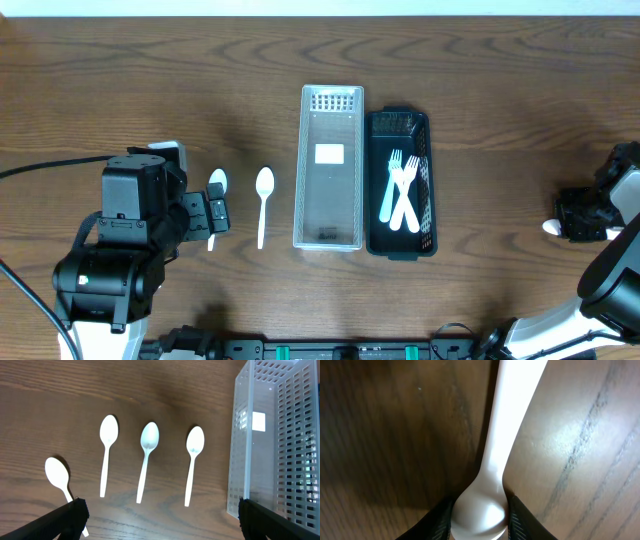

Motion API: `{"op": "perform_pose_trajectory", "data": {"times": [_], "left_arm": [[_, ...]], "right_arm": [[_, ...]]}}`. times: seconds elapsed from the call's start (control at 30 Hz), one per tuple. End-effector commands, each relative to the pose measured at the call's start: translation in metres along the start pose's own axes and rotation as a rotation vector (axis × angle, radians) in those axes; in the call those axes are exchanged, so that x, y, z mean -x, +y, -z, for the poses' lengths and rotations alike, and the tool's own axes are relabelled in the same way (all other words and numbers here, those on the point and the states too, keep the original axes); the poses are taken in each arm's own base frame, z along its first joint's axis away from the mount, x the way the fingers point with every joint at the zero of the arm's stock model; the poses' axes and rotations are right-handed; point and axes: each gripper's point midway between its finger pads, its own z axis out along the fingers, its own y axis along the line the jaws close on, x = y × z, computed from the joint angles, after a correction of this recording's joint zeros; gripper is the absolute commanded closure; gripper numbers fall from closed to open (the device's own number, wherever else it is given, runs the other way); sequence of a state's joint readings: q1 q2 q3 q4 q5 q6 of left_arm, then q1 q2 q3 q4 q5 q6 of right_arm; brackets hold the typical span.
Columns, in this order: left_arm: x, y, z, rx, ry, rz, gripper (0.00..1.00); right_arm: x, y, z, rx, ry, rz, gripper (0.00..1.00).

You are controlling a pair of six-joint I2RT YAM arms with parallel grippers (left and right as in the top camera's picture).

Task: Pack container
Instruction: 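Reach the right gripper to the white spoon at far right and grasp it, then carry the spoon into the black basket and open the right gripper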

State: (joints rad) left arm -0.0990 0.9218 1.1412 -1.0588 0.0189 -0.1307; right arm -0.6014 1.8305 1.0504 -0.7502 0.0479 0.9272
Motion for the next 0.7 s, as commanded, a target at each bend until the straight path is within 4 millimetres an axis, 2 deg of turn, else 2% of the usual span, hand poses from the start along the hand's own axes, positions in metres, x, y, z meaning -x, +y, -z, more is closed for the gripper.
{"op": "perform_pose_trajectory", "data": {"times": [0.0,0.2,0.33,0.53,0.67], "left_arm": [[0.005,0.001,0.005,0.006,-0.02,0.007,0.02],[0.005,0.001,0.005,0.006,-0.02,0.007,0.02],[0.005,0.001,0.005,0.006,-0.02,0.007,0.02],[0.005,0.001,0.005,0.006,-0.02,0.007,0.02],[0.005,0.001,0.005,0.006,-0.02,0.006,0.02]], "right_arm": [[-0.017,-0.003,-0.012,-0.026,0.043,0.113,0.99],[-0.017,0.017,0.012,-0.008,-0.029,0.227,0.99],[-0.024,0.038,0.036,0.034,-0.095,0.328,0.99],[-0.054,0.071,0.08,0.153,-0.167,0.516,0.99],[-0.091,0.084,0.107,0.226,-0.18,0.666,0.99]]}}
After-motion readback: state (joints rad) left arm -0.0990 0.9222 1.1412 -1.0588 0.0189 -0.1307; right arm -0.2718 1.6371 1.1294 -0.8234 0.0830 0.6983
